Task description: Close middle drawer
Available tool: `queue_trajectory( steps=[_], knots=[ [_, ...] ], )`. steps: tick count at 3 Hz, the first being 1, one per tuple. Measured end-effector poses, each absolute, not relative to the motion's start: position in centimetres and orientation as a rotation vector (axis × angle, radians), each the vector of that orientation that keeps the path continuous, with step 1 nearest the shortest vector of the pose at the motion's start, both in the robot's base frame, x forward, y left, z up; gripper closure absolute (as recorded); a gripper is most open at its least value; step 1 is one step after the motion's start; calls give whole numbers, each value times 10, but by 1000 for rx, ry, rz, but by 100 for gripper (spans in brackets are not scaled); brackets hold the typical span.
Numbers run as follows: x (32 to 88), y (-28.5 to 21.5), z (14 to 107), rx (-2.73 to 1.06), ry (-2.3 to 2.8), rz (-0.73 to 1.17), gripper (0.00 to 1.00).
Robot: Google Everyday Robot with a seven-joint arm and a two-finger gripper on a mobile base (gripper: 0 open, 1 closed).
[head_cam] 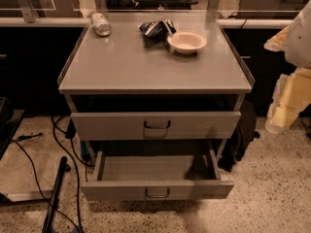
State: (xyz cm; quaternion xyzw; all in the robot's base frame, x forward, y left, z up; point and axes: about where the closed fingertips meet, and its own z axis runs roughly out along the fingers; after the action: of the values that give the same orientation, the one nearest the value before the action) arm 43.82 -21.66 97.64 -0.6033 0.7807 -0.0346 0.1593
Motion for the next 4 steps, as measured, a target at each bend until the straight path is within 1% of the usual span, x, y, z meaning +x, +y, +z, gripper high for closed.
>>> queue_trajectory(
  steps=[1, 2, 3, 4],
  knots=[
    [438, -217, 976, -1724, 2231, -99, 0],
    [438, -217, 976, -1724, 2231, -99, 10],
    [437, -216, 969, -1711, 2233, -101, 33],
    [433, -213, 935, -1643, 2246, -25, 56]
  ],
)
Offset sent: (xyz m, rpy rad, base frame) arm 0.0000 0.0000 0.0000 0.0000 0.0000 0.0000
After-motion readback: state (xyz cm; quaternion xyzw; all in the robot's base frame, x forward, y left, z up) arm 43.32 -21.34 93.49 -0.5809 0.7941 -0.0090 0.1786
